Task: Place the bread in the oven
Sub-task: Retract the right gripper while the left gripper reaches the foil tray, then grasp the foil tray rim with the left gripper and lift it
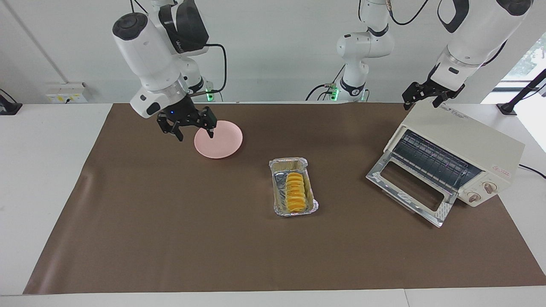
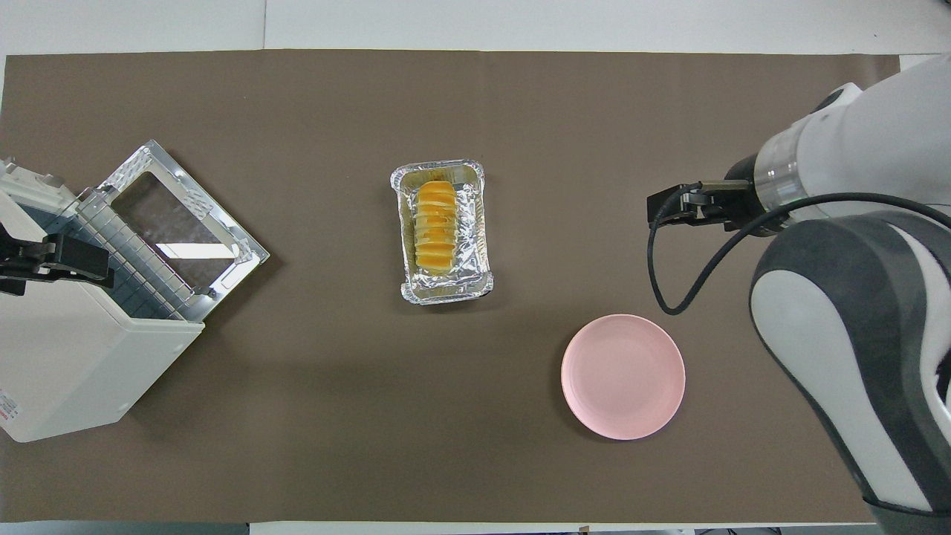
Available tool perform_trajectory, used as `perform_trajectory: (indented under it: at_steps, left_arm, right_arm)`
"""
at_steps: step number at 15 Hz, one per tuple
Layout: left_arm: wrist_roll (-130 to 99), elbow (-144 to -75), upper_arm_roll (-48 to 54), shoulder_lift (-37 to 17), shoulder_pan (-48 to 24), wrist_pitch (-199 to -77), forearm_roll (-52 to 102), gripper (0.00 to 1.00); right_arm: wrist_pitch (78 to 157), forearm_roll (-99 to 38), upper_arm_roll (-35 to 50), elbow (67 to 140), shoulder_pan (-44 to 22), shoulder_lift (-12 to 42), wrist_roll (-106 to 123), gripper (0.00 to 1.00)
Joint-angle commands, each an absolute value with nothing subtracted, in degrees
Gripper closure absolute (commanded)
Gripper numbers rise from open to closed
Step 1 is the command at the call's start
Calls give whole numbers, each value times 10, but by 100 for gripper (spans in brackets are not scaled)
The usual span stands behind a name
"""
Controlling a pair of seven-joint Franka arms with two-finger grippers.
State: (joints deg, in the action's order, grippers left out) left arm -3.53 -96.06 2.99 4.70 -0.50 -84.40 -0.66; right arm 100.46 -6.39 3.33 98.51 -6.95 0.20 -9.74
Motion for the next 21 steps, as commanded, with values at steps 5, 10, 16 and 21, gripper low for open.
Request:
perform_trajectory:
  at_steps: [5,10,16,21]
  left_arm:
    - [-37,-965,38,47,-41,-953,15,0]
    - [-126,-816,39,-102,-154,-930,62,0]
    - [-287,-660,9,-303,-309,-1006,33,0]
    - [-311,-692,7,-359,-347,-1089,-5,0]
  right_arm:
    - [936,-22,41,1011,21,-31,34,0]
    - [937,-15,41,1004,25,-16,33,0]
    - [910,-17,40,968,46,5,26,0]
    - [914,27,40,969,50,3,32,0]
